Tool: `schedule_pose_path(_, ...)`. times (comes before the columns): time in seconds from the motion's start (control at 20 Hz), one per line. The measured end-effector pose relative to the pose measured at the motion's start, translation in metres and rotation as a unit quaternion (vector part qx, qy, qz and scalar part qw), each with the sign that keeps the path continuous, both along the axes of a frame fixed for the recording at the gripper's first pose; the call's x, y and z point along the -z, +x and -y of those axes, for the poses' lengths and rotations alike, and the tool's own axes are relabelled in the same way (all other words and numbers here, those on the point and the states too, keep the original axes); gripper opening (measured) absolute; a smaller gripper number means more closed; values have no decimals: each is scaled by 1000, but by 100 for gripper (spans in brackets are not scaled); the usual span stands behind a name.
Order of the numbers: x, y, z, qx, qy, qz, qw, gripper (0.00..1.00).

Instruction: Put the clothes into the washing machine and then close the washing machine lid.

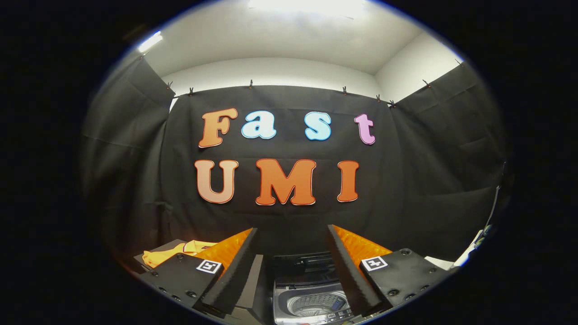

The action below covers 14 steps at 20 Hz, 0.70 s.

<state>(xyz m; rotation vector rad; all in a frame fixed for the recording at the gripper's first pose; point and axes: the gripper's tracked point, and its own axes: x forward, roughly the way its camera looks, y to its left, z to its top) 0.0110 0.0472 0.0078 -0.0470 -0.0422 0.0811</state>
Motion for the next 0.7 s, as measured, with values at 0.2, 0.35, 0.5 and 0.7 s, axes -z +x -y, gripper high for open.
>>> schedule_pose_path(0.2,3,9,-15,1,3,-12,1000,97)
schedule_pose_path(0.35,6,20,-39,-10,-3,-21,1000,97)
schedule_pose_path(0.5,7,32,-75,-31,-10,-29,999,97)
schedule_pose_path(0.7,19,51,-132,-66,-12,-56,996,97)
